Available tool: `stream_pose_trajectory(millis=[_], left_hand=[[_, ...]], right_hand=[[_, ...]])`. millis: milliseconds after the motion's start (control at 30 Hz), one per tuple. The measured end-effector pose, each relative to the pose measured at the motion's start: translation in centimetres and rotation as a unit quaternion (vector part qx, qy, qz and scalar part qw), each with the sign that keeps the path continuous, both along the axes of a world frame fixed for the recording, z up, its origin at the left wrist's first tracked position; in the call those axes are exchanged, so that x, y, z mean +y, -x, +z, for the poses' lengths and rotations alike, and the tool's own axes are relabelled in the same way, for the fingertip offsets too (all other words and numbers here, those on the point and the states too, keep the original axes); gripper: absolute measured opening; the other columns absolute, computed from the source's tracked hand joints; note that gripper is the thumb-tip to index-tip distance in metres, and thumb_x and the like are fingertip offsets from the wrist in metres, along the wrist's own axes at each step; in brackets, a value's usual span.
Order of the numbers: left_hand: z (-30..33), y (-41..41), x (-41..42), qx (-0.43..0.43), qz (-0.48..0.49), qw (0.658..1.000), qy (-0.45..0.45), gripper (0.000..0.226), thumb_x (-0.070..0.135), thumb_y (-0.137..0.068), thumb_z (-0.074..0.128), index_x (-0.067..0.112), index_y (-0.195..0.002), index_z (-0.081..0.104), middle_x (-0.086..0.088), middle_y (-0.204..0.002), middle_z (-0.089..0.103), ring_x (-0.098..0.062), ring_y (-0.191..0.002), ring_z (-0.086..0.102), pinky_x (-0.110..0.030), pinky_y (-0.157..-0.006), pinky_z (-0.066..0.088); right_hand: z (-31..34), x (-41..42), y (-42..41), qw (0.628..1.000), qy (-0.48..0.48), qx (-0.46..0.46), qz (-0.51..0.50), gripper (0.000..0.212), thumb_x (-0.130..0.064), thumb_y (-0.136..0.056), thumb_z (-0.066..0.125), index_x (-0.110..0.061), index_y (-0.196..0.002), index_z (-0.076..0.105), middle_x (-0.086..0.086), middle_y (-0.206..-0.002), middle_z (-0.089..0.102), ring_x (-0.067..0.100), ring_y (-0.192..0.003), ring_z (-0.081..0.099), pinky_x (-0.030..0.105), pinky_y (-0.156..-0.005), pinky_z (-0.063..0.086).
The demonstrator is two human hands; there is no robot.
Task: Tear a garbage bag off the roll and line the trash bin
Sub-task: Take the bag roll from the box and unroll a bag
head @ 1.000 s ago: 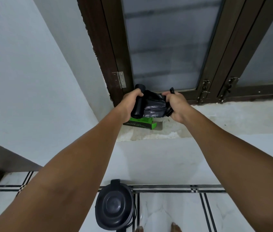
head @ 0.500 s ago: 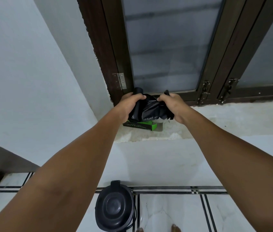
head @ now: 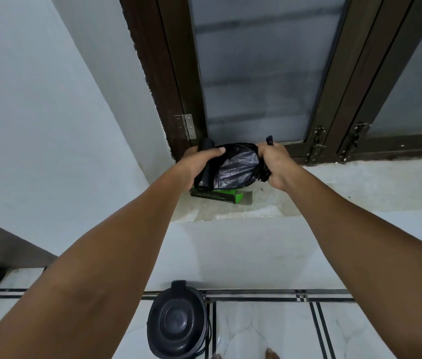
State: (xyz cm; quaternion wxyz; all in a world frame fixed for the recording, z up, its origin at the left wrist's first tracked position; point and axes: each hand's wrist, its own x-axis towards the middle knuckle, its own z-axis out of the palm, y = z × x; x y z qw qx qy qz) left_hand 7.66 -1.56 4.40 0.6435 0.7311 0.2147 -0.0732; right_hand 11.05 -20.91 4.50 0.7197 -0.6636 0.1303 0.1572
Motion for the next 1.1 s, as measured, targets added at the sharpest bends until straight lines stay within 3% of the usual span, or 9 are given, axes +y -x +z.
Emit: stream_pose_trajectory(millis=[100,167,233,333,567,667,800,967,1100], left_hand=[[-0.2,0.1,0.1,-0.004,0.005,1.000,-0.009,0.059,0.036,-0.075,0.087,0.020,-0.127,0.064,-0.010,-0.116,0.074,-0.030,-0.101,0.073,-0.049,-0.090,0.061],[-0.1,0.2,-0.1,-0.005,0.008,1.000,-0.008,0.055,0.031,-0.077,0.085,0.019,-0.126,0.063,-0.012,-0.114,0.074,-0.031,-0.098,0.074,-0.050,-0.088,0.062],[0.1,0.2,-0.4,-0.009,0.009,1.000,-0.010,0.052,0.029,-0.079,0.082,0.019,-0.127,0.063,-0.013,-0.112,0.074,-0.032,-0.096,0.075,-0.052,-0.085,0.063],[0.3,0.3,-0.7,-0.007,0.007,1.000,-0.008,0.051,0.028,-0.079,0.080,0.019,-0.126,0.063,-0.014,-0.111,0.073,-0.034,-0.096,0.074,-0.055,-0.084,0.063],[0.7,0.4,-1.0,-0.018,0.007,1.000,-0.010,0.025,0.029,-0.085,0.073,0.018,-0.107,0.070,-0.012,-0.106,0.075,-0.032,-0.095,0.074,-0.049,-0.086,0.063],[0.9,0.4,-1.2,-0.022,-0.009,1.000,-0.005,0.014,0.030,-0.086,0.072,0.021,-0.097,0.069,-0.011,-0.106,0.075,-0.031,-0.098,0.074,-0.047,-0.092,0.061],[1.0,0.4,-1.5,-0.025,-0.016,1.000,0.008,0.019,0.034,-0.087,0.070,0.021,-0.100,0.070,-0.013,-0.108,0.076,-0.033,-0.099,0.074,-0.048,-0.091,0.060],[1.0,0.4,-1.5,-0.026,-0.022,0.999,0.017,0.049,0.041,-0.078,0.082,0.022,-0.120,0.067,-0.008,-0.111,0.077,-0.030,-0.097,0.076,-0.049,-0.090,0.062],[1.0,0.4,-1.1,-0.037,0.002,0.999,0.000,0.039,0.030,-0.087,0.076,0.020,-0.123,0.065,-0.008,-0.109,0.074,-0.028,-0.095,0.073,-0.038,-0.078,0.061]], right_hand=[[-0.2,-0.2,0.3,1.000,0.018,-0.003,0.023,0.016,-0.021,-0.093,0.059,-0.014,-0.107,0.064,0.012,-0.096,0.071,0.030,-0.085,0.068,0.042,-0.073,0.055],[-0.3,-0.4,0.4,0.995,0.040,-0.023,0.086,0.034,-0.040,-0.090,0.073,-0.012,-0.108,0.068,0.010,-0.100,0.077,0.027,-0.090,0.075,0.040,-0.082,0.060],[-0.3,-0.5,0.8,0.984,0.089,-0.053,0.148,0.044,-0.047,-0.081,0.082,-0.011,-0.104,0.075,0.007,-0.097,0.079,0.022,-0.088,0.076,0.033,-0.074,0.060],[-0.2,-0.3,1.2,0.970,0.154,-0.070,0.173,0.032,-0.039,-0.080,0.085,-0.013,-0.097,0.075,0.005,-0.090,0.077,0.018,-0.077,0.072,0.022,-0.053,0.049],[-0.1,-0.1,1.0,0.989,0.099,-0.057,0.091,0.010,-0.023,-0.089,0.068,-0.015,-0.087,0.061,0.011,-0.085,0.064,0.028,-0.070,0.062,0.026,-0.045,0.044],[-0.1,-0.1,1.0,0.996,0.053,-0.043,0.063,0.010,-0.013,-0.086,0.061,-0.015,-0.079,0.055,0.012,-0.079,0.056,0.029,-0.072,0.056,0.030,-0.050,0.044],[0.1,-0.1,1.0,0.996,0.045,-0.051,0.049,0.028,0.000,-0.083,0.061,-0.017,-0.069,0.044,0.009,-0.066,0.050,0.024,-0.056,0.051,0.027,-0.043,0.042],[0.4,0.1,0.8,0.997,0.050,-0.051,0.021,0.021,0.000,-0.087,0.049,-0.020,-0.081,0.054,0.010,-0.078,0.055,0.028,-0.072,0.053,0.031,-0.051,0.043],[0.8,-0.1,1.0,0.998,0.029,-0.043,0.021,0.027,-0.004,-0.089,0.043,-0.016,-0.094,0.067,0.010,-0.089,0.061,0.026,-0.073,0.058,0.031,-0.058,0.047]])
